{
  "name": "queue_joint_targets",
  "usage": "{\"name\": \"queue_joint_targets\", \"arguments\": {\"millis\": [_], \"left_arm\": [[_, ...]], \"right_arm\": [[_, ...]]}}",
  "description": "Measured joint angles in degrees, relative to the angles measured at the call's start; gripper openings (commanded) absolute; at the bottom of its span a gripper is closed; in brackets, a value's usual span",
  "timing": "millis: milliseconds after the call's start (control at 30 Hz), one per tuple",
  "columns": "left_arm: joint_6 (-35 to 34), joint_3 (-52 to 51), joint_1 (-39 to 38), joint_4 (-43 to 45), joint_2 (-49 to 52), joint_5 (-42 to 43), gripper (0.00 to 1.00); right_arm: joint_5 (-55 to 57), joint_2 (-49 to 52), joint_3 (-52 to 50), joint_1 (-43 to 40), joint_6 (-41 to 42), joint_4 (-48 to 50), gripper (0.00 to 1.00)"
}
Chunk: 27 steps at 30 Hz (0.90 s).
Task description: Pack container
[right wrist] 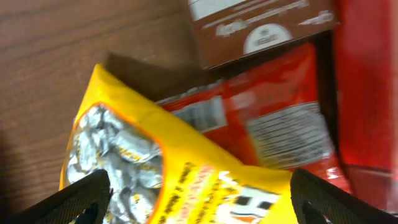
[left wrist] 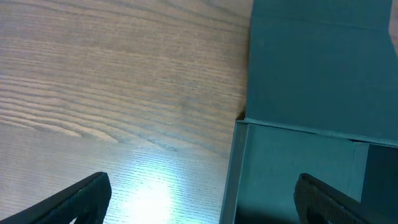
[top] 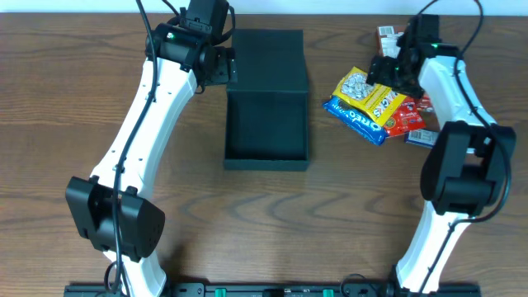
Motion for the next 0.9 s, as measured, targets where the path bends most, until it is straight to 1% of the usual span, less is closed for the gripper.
{"name": "queue_joint_targets", "arguments": {"millis": [233, 467, 567, 633, 733, 800, 867, 900], "left_arm": [[0.0, 0.0, 0.0, 0.6, 0.0, 0.0, 0.95], [0.0, 0.0, 0.0, 1.4, 0.0, 0.0, 0.95], [0.0, 0.0, 0.0, 1.4, 0.0, 0.0, 0.95], [0.0, 0.0, 0.0, 1.5, 0.0, 0.0, 0.95], [0.0, 0.0, 0.0, 1.5, 0.0, 0.0, 0.95], [0.0, 0.0, 0.0, 1.5, 0.0, 0.0, 0.95], [0.0, 0.0, 0.0, 1.5, 0.0, 0.0, 0.95], [0.0, 0.0, 0.0, 1.5, 0.0, 0.0, 0.95]], "right_arm": [[-5.2, 0.0, 0.0, -5.7, -0.2, 1.8, 0.92], [-14.2, 2.6, 0.0, -5.3, -0.9, 1.9, 0.89], [-16.2, 3.8, 0.1, -5.4, -1.2, 1.5, 0.88], [-16.9, 3.8, 0.2, -5.4, -1.6, 1.2, 0.80], [-17.5, 3.9, 0.3, -5.4, -1.7, 1.1, 0.50], [-17.8, 4.2, 0.3, -5.4, -1.9, 1.2, 0.36], [-18.4, 4.5, 0.3, -5.4, -1.6, 1.1, 0.27], [-18.9, 4.6, 0.3, -5.4, -1.7, 1.2, 0.26]]}}
